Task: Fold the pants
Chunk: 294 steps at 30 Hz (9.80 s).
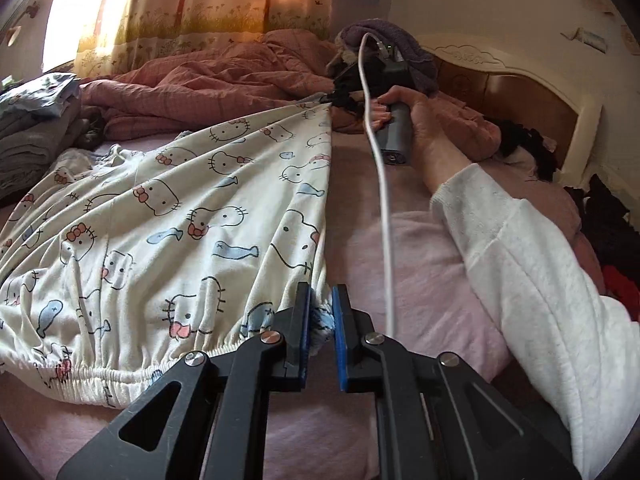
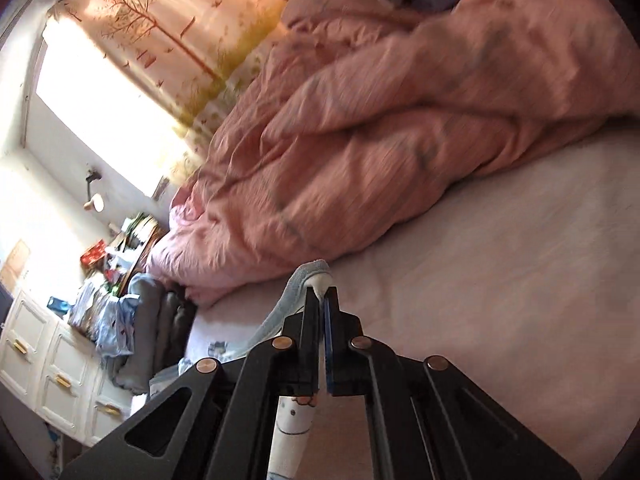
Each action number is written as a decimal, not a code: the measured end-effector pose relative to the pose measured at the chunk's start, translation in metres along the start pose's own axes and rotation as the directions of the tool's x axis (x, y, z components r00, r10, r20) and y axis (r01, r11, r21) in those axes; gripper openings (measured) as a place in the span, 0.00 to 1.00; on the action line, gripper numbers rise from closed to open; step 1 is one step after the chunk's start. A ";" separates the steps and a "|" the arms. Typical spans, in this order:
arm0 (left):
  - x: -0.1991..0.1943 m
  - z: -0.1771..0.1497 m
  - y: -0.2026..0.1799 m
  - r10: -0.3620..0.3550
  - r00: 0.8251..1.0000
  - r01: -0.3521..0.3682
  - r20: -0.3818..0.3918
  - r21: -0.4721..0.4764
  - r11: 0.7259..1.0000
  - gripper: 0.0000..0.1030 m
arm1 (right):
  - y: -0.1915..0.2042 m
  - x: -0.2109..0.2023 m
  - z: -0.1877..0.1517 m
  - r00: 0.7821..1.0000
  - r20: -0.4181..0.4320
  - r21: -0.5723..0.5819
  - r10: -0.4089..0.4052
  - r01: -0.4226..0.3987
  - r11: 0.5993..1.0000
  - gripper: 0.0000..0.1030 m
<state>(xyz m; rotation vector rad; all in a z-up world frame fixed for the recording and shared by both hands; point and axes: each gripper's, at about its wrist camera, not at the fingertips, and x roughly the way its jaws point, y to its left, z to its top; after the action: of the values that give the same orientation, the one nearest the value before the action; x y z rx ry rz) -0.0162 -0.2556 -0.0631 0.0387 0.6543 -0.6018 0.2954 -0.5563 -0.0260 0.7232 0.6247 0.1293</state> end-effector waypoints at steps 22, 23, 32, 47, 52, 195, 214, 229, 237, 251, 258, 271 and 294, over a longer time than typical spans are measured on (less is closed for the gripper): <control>-0.029 -0.012 -0.015 0.054 0.998 -0.057 0.020 0.186 0.981 0.58 | -0.068 -0.048 0.028 0.996 0.058 0.092 -0.068 0.062 0.994 0.61; -0.036 -0.006 -0.007 0.069 0.997 -0.072 0.023 0.181 0.981 0.67 | -0.069 -0.053 0.030 0.998 0.063 0.093 -0.028 0.022 0.995 0.61; -0.035 0.106 0.067 0.249 0.961 -0.269 0.117 0.201 0.942 0.73 | -0.051 -0.047 0.021 0.991 0.004 -0.003 -0.135 0.135 0.991 0.61; 0.224 0.236 0.161 0.035 0.969 -0.052 -0.243 -0.063 0.997 0.34 | -0.050 -0.030 0.014 0.986 -0.017 -0.035 -0.168 0.167 0.985 0.59; 0.246 0.225 0.179 -0.046 0.945 -0.007 -0.324 -0.160 0.987 0.34 | -0.045 -0.028 0.015 0.984 -0.028 -0.048 -0.174 0.172 0.984 0.59; -0.156 -0.011 0.193 0.253 0.967 -0.245 -0.020 0.188 0.951 0.46 | 0.216 -0.151 -0.375 0.982 -0.018 -0.776 -0.190 0.106 0.622 0.27; -0.085 0.019 0.179 0.225 0.947 -0.204 -0.229 0.114 0.972 0.06 | 0.143 -0.173 -0.340 0.929 -0.005 -0.739 -0.371 0.247 0.627 0.35; -0.030 0.063 0.228 0.210 0.942 -0.231 -0.262 -0.052 0.972 0.15 | 0.139 -0.140 -0.294 0.869 0.089 -0.608 -0.488 0.435 0.664 0.45; -0.098 0.049 0.187 0.149 0.978 -0.135 -0.149 0.099 0.986 0.45 | 0.144 -0.139 -0.296 0.863 0.100 -0.603 -0.496 0.449 0.659 0.45; -0.015 0.082 0.211 0.094 0.940 -0.146 -0.327 -0.137 0.980 0.26 | 0.137 -0.167 -0.289 0.898 0.081 -0.523 -0.432 0.408 0.749 0.45; -0.011 0.087 0.209 0.077 0.944 -0.137 -0.321 -0.168 0.976 0.06 | 0.125 -0.169 -0.283 0.920 0.023 -0.483 -0.392 0.354 0.801 0.45; -0.112 0.061 0.179 0.068 0.978 -0.103 -0.197 -0.172 0.980 0.04 | 0.131 -0.152 -0.310 0.884 -0.004 -0.564 -0.467 0.384 0.731 0.40; -0.101 -0.027 0.157 0.094 0.939 -0.148 -0.330 -0.143 0.979 0.05 | 0.119 -0.186 -0.309 0.856 0.028 -0.544 -0.516 0.446 0.710 0.13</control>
<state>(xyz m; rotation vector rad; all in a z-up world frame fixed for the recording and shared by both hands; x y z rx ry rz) -0.0113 -0.0676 -0.0495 0.0216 1.0112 -0.4222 -0.0216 -0.3479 -0.0358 -0.0145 0.8380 -0.1412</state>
